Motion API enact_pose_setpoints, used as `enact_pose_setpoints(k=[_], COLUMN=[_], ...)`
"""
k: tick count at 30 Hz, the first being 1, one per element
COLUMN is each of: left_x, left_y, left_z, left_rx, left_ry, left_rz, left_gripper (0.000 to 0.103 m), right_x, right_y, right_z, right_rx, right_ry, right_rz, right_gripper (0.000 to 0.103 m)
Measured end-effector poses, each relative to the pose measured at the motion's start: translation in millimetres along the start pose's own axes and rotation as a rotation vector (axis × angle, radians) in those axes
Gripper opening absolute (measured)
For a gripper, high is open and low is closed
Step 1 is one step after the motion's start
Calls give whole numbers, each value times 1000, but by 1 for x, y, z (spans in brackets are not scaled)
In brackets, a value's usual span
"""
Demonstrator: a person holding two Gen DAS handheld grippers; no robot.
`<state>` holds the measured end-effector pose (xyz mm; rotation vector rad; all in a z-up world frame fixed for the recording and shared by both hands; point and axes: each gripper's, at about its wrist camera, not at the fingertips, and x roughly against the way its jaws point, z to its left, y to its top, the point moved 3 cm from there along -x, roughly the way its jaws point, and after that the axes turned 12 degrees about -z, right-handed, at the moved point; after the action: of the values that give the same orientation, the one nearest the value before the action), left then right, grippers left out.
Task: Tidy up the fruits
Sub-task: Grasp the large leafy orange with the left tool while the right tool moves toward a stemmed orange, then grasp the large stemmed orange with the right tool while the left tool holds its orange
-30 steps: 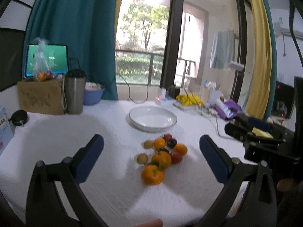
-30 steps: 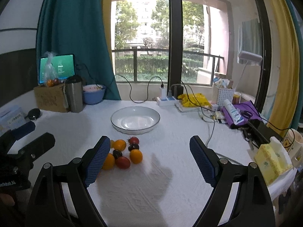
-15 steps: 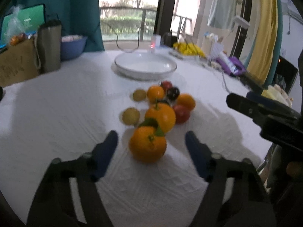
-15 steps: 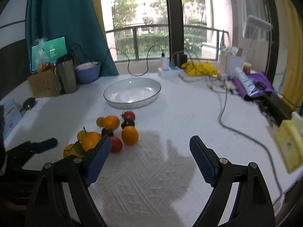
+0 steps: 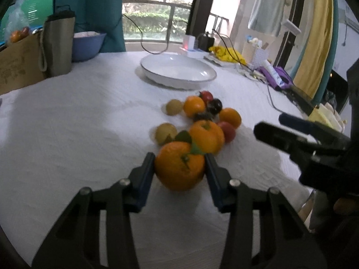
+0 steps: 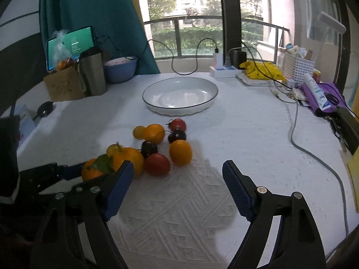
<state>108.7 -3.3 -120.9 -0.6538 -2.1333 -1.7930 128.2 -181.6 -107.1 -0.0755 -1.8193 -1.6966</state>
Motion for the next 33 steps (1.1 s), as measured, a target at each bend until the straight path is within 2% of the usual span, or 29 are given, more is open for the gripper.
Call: enact_pose_setpoints(k=[10,14,16,19,28,31,33], left_x=[24,30,32,34,32,30,29], left_y=[12,15,15,18,27,30,33], left_z=[33,47,54,60,61,59,57], left_rx=[20,36,46,57,46,39,34], left_ry=[30,45,52,61,61,64,66], left_rz=[-90,-110,-115,-127,-139,-137,-137], left_gripper=[46,46,46,46,46,46,46], right_x=[-19,-33,-39,-45,-53,-54,-54], right_y=[-1,-3,-6,-7,-9,-9,-8], right_z=[41,57,64,69,78,77,74], right_rx=[71,109,123,140,236,260,249], right_ry=[63,74,78,73,54,52,73], right_rz=[52,83,103,105,113,103,103], right_gripper=[78,67,65,53,52,46,45])
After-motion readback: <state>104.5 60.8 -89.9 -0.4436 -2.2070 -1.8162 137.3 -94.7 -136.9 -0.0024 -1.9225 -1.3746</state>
